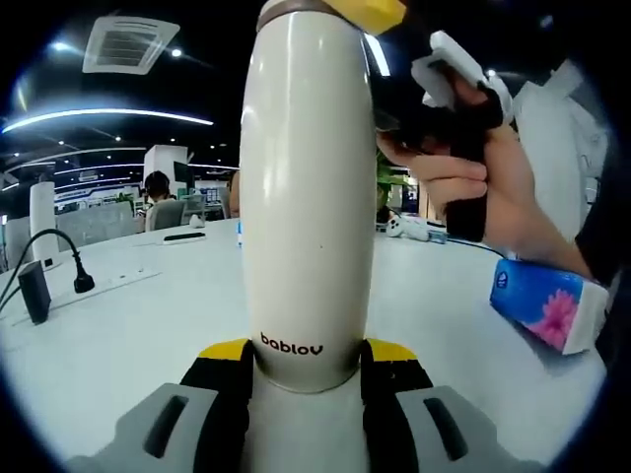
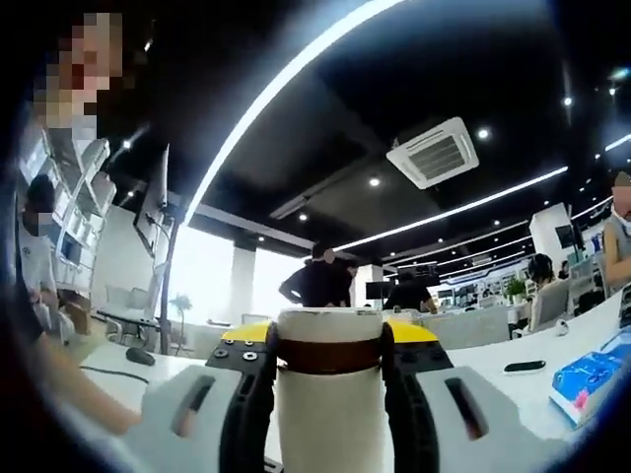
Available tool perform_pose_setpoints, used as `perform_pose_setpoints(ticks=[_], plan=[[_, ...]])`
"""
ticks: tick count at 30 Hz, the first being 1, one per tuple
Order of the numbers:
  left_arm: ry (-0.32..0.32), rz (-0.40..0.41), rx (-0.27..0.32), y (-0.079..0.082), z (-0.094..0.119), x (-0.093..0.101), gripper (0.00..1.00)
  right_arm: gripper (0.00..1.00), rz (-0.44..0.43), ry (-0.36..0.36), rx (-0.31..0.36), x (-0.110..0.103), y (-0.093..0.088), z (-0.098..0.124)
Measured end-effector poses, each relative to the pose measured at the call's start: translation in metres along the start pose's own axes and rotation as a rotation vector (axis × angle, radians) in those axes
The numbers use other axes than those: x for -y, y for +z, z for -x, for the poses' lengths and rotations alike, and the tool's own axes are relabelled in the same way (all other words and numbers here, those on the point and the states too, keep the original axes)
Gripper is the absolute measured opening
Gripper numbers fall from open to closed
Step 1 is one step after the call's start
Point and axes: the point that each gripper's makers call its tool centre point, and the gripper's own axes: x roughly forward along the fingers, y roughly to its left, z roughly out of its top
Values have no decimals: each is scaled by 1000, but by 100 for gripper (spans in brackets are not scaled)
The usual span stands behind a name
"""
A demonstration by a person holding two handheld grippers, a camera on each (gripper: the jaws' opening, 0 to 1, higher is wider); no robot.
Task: Grasp the water cup twist off the cup lid place the cup lid on the table
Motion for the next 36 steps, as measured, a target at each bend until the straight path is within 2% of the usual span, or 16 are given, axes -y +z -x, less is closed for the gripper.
perform_pose_setpoints(ticks=[16, 28, 36], plan=[[-6, -1, 2, 0, 0, 0, 45, 45, -63, 91, 12, 1, 1, 1], [-13, -3, 2, 0, 0, 1, 45, 45, -65, 208, 22, -7, 1, 3], [-13, -3, 2, 0, 0, 1, 45, 45, -98, 231, 29, -7, 0, 2]])
